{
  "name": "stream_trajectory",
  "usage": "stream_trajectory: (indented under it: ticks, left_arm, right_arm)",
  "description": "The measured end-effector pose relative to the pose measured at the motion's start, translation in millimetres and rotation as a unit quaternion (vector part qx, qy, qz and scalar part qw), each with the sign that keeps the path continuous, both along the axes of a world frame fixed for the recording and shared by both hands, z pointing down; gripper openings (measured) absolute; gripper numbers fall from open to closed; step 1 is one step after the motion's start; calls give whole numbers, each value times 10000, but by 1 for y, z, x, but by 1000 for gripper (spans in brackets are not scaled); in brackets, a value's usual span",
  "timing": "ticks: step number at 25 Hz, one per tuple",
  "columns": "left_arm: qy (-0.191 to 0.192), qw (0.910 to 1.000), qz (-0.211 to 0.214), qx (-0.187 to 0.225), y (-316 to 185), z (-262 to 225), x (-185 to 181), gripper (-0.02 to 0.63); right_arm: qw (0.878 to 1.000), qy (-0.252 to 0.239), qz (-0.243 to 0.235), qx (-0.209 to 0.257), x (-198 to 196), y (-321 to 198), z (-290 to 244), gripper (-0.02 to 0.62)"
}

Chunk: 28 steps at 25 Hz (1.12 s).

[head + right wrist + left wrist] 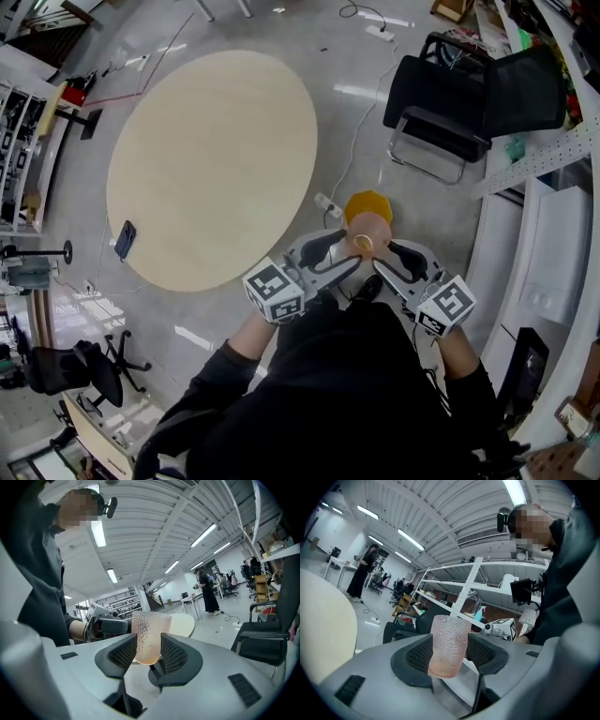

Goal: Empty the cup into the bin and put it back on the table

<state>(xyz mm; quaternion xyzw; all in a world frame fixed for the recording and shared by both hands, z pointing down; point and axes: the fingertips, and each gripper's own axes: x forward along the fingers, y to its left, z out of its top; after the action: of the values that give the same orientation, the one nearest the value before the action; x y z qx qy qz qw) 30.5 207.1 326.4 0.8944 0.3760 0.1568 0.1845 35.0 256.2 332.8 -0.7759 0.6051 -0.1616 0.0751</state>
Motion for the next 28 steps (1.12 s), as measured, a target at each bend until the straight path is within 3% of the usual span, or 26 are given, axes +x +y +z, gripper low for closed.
stream_trajectory:
  ticks: [11,20,28]
  left_arm:
    - [-1070,9939,69,-242,29,90,47,241]
    - [-1888,9786,346,-737,9,168,107,241]
    - [-2369,9677,257,-826,10,252,140,241]
  right_arm:
    - [9913,-1259,364,-139,43,30,90,161]
    - [9785,-1885,710,-433,101,11,160,161]
    - [9721,-2224,554,-496,136,11,243,161]
